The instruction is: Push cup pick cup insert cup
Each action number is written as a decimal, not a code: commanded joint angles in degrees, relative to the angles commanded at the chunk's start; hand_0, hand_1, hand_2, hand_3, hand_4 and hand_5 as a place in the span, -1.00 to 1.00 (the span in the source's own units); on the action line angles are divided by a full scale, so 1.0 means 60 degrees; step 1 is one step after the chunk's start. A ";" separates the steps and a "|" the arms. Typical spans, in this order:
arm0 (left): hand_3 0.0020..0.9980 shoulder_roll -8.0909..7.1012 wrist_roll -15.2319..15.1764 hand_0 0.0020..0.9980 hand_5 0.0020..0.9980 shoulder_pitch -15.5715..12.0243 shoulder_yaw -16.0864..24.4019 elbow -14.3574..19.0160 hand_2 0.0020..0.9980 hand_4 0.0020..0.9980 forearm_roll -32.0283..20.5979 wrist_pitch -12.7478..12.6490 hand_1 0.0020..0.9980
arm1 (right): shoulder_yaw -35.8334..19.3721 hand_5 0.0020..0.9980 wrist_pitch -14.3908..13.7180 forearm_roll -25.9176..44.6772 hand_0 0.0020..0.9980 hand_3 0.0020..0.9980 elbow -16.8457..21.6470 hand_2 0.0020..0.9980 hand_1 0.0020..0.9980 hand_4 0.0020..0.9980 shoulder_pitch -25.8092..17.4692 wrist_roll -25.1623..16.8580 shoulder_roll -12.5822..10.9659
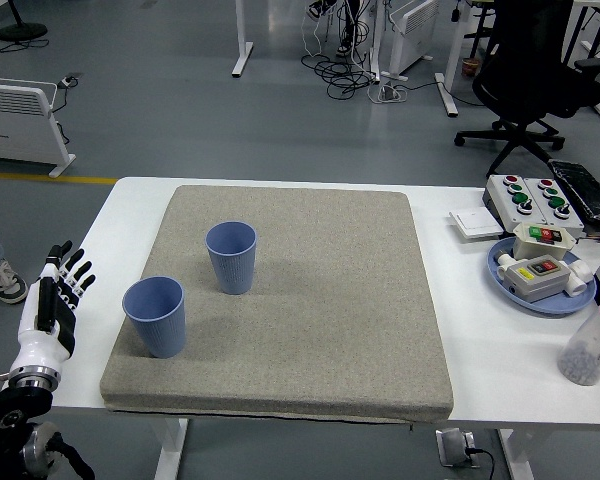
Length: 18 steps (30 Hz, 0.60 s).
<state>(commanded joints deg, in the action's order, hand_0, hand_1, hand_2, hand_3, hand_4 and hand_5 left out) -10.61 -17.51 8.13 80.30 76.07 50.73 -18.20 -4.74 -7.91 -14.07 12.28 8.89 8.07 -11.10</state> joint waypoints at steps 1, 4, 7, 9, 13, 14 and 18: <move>0.34 -0.0043 -0.0138 0.22 1.00 -0.0067 0.0001 0.0082 0.32 0.25 0.0106 -0.0133 0.37 | -0.0004 -0.23 -0.0002 -0.0001 0.46 0.21 0.0001 0.42 0.34 -0.66 -0.0002 0.0000 -0.0001; 0.34 -0.0167 -0.0733 0.22 1.00 -0.0295 0.0011 0.0346 0.32 0.25 0.0486 -0.0626 0.37 | -0.0017 -0.23 -0.0005 -0.0014 0.46 0.21 0.0001 0.42 0.34 -0.66 -0.0008 0.0005 -0.0002; 0.08 -0.0313 -0.1548 -0.26 1.00 -0.0705 0.0028 0.0704 0.04 0.24 0.0562 -0.1055 0.04 | 0.0005 -0.23 -0.0011 0.0016 0.46 0.20 0.0003 0.42 0.34 -0.66 -0.0015 -0.0008 -0.0011; 0.08 -0.0407 -0.2007 -0.26 1.00 -0.0938 0.0001 0.0876 0.04 0.24 0.0546 -0.1126 0.04 | -0.0004 -0.23 -0.0013 -0.0001 0.46 0.20 0.0003 0.42 0.34 -0.66 -0.0018 -0.0005 -0.0015; -0.08 -0.0656 -0.2795 -0.42 1.00 -0.1496 -0.0175 0.1178 -0.05 0.23 0.0637 -0.1033 -0.05 | -0.0015 -0.23 -0.0016 -0.0027 0.46 0.20 0.0003 0.42 0.34 -0.66 -0.0023 -0.0002 -0.0026; -0.08 -0.0748 -0.3001 -0.42 1.00 -0.1664 -0.0293 0.1233 -0.05 0.23 0.0801 -0.0926 -0.05 | -0.0017 -0.23 -0.0017 -0.0027 0.46 0.20 0.0004 0.42 0.34 -0.66 -0.0031 -0.0002 -0.0028; -0.13 -0.0957 -0.3244 -0.42 1.00 -0.2074 -0.0705 0.1207 -0.09 0.23 0.1682 -0.0494 -0.07 | -0.0023 -0.23 -0.0017 -0.0039 0.46 0.20 0.0003 0.42 0.34 -0.66 -0.0035 0.0000 -0.0035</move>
<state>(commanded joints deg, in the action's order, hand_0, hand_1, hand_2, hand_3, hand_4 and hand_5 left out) -16.35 -36.98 -4.31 76.07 83.31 60.82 -21.16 -4.88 -8.01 -14.30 12.29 8.69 8.07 -11.31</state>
